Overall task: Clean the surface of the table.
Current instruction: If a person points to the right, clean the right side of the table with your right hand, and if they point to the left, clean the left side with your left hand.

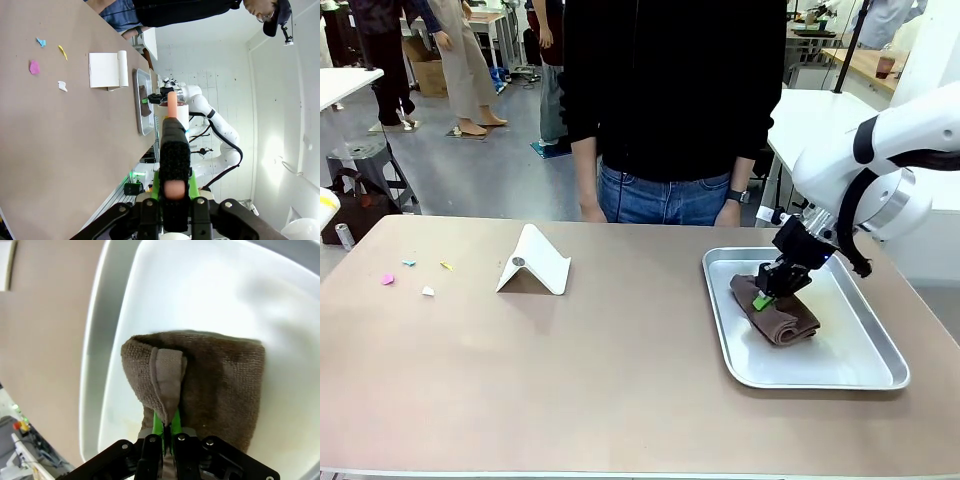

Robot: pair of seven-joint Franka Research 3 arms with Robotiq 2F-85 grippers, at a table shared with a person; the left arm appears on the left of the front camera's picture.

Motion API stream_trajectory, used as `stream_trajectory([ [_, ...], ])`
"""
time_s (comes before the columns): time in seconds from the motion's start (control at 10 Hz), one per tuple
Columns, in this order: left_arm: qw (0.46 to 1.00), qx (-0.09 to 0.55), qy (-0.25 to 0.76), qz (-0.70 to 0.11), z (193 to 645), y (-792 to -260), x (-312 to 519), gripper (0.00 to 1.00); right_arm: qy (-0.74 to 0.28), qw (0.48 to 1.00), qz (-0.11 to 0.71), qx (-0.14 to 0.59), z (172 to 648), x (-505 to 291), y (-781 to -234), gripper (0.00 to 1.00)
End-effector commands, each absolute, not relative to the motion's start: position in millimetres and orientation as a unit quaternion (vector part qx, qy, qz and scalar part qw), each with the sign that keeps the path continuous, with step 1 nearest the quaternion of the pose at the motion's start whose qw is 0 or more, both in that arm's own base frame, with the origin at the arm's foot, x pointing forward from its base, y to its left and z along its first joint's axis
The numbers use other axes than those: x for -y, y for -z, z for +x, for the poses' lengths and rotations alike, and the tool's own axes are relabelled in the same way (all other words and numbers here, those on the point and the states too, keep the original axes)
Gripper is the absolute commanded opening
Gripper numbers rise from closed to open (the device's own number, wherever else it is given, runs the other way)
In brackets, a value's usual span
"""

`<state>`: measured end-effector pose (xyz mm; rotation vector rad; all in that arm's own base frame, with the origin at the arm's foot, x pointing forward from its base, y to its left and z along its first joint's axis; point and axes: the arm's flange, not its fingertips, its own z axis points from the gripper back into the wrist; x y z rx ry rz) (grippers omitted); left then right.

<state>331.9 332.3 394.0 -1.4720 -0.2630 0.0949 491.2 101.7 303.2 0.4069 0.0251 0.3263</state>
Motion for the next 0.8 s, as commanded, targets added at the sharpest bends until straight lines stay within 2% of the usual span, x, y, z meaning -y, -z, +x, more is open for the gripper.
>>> stream_trajectory([
  [0.0,0.734,0.12,-0.04,-0.668,329,-398,-333,0.0,-0.142,0.979,0.143,-0.007,485,-93,-305,0.06],
  [0.7,0.734,0.12,-0.04,-0.668,329,-398,-333,0.0,-0.054,0.993,0.1,0.019,490,-28,-322,0.06],
])
